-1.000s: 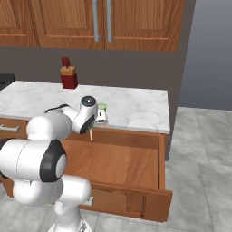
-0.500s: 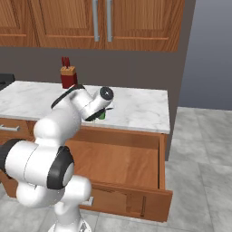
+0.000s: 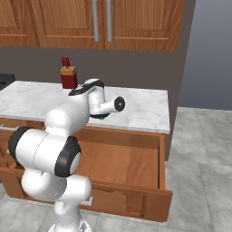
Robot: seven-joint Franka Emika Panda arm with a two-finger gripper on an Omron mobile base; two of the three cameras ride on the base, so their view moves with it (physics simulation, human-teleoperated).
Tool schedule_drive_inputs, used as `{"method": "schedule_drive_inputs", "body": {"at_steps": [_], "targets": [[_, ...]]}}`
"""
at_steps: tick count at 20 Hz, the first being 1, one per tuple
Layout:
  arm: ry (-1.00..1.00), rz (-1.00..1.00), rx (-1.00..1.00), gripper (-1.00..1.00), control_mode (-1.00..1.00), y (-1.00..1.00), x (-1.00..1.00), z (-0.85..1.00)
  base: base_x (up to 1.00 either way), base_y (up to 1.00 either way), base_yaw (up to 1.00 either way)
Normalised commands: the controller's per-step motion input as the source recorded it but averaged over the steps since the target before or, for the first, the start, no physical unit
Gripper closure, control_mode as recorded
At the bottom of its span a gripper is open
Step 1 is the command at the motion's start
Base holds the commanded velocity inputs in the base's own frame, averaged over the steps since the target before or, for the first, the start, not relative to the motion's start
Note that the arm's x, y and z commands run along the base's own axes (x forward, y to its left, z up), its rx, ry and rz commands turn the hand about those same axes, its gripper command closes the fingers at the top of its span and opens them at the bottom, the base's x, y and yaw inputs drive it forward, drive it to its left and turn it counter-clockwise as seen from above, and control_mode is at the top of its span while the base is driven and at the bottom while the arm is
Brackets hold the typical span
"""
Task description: Pick up the straw from the left drawer and put it inside the smoothie cup.
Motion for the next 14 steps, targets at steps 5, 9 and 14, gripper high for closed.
{"method": "schedule_drive_inputs", "body": {"at_steps": [5, 9, 14], "targets": [[-0.22, 0.06, 0.29, 1.0, -1.0, 0.0, 0.35, 0.0, 0.0, 0.0, 0.0], [-0.11, 0.05, 0.19, 1.0, -1.0, 0.0, 0.44, 0.0, 0.0, 0.0, 0.0], [0.01, 0.04, 0.01, 1.0, -1.0, -0.14, 0.47, 0.0, 0.0, 0.0, 0.0]]}}
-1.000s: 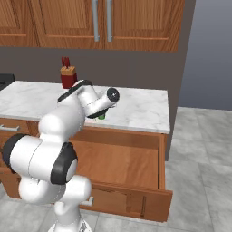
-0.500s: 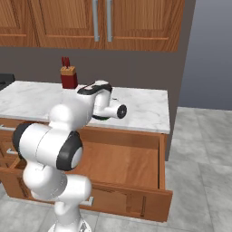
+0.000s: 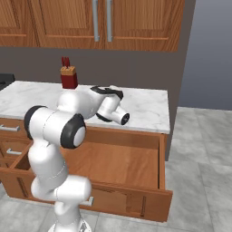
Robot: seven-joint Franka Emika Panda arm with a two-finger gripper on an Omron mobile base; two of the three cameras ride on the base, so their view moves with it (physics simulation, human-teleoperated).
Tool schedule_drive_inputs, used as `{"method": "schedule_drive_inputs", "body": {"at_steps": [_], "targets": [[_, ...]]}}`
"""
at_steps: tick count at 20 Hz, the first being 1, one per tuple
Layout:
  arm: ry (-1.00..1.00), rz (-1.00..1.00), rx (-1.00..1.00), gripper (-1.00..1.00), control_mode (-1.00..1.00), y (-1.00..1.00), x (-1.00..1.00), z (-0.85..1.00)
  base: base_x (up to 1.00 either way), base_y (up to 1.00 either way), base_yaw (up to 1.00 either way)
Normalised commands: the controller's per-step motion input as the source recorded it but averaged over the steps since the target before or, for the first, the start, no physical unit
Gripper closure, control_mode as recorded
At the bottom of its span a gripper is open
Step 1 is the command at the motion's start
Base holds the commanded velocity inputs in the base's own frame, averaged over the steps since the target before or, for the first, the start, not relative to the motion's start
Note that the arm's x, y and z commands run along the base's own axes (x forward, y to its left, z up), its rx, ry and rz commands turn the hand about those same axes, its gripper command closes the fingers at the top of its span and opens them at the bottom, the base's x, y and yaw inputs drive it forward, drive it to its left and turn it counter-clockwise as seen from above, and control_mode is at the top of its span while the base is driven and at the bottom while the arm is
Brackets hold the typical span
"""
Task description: Pick up the straw from the left drawer and put it inside the smoothie cup.
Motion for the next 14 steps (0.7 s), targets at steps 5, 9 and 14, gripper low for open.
{"method": "schedule_drive_inputs", "body": {"at_steps": [5, 9, 14], "targets": [[0.02, 0.01, -0.01, 1.0, -1.0, -0.23, 0.39, 0.09, 0.0, 0.0, 0.0], [0.0, 0.01, -0.04, 1.0, -1.0, -0.02, 0.38, 0.16, 0.0, 0.0, 0.0], [0.0, 0.02, -0.05, 1.0, -1.0, 0.28, 0.35, 0.01, 0.0, 0.0, 0.0]]}}
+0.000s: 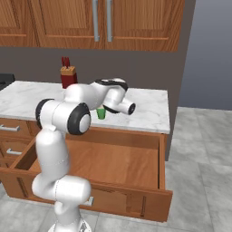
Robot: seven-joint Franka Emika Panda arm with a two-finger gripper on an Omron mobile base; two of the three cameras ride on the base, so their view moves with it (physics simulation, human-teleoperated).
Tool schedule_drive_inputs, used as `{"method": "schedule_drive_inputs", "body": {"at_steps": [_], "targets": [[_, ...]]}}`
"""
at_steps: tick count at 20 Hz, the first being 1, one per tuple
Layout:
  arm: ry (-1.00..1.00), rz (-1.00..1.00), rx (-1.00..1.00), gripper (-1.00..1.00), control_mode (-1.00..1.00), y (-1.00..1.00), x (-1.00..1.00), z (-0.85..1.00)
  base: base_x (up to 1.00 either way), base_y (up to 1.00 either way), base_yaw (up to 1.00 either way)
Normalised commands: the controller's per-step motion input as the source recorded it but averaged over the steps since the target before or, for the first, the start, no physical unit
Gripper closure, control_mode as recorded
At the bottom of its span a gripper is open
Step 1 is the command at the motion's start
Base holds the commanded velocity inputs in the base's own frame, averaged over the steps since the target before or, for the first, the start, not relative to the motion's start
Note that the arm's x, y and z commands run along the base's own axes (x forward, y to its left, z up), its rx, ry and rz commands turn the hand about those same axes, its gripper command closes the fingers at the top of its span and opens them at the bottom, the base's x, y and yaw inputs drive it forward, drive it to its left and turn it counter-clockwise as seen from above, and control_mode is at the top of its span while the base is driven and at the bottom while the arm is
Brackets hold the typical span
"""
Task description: Pick up the straw from the left drawer and put it inside the smoothie cup.
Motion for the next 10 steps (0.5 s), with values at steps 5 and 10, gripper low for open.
{"method": "schedule_drive_inputs", "body": {"at_steps": [5, 10], "targets": [[-0.01, 0.02, -0.05, 1.0, -1.0, 0.45, 0.28, 0.0, 0.0, 0.0, 0.0], [-0.02, 0.0, -0.02, 1.0, -1.0, 0.32, 0.25, 0.0, 0.0, 0.0, 0.0]]}}
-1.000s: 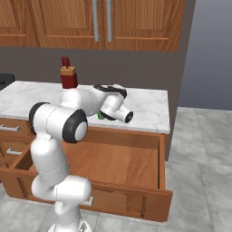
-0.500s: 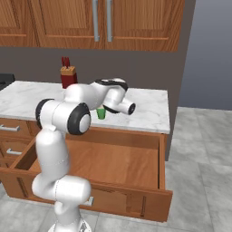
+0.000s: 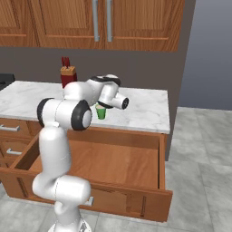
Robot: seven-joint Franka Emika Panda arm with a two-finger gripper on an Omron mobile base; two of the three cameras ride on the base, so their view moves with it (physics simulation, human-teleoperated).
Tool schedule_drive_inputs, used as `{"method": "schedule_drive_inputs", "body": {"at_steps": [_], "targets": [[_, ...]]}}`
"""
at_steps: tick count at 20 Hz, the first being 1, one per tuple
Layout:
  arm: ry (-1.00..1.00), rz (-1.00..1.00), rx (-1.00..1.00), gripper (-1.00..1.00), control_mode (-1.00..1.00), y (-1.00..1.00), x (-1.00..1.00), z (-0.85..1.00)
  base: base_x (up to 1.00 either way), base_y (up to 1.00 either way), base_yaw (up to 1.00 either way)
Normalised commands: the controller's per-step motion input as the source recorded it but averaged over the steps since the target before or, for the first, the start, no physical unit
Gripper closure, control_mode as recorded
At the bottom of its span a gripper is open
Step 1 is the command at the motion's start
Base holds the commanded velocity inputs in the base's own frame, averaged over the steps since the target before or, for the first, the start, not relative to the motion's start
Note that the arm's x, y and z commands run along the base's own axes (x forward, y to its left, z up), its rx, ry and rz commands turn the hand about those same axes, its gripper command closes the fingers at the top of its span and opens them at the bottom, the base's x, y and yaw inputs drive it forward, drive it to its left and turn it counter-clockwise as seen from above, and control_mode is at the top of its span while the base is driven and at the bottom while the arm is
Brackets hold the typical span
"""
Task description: Pick up the straw from the left drawer and put it inside the smoothie cup.
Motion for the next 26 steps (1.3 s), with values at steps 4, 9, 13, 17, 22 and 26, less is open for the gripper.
{"method": "schedule_drive_inputs", "body": {"at_steps": [4, 9, 13, 17, 22, 26], "targets": [[-0.02, 0.0, 0.0, 1.0, -1.0, 0.07, 0.27, -0.02, 0.0, 0.0, 0.0], [-0.02, 0.0, 0.0, 1.0, -1.0, 0.0, 0.21, -0.07, 0.0, 0.0, 0.0], [-0.03, 0.0, 0.0, 1.0, -1.0, 0.0, 0.12, -0.11, 0.0, 0.0, 0.0], [-0.01, 0.0, -0.01, 1.0, -1.0, -0.06, 0.04, -0.11, 0.0, 0.0, 0.0], [0.0, 0.0, -0.03, 1.0, -1.0, -0.15, 0.0, -0.12, 0.0, 0.0, 0.0], [0.0, 0.0, -0.04, 1.0, -1.0, -0.12, 0.0, -0.13, 0.0, 0.0, 0.0]]}}
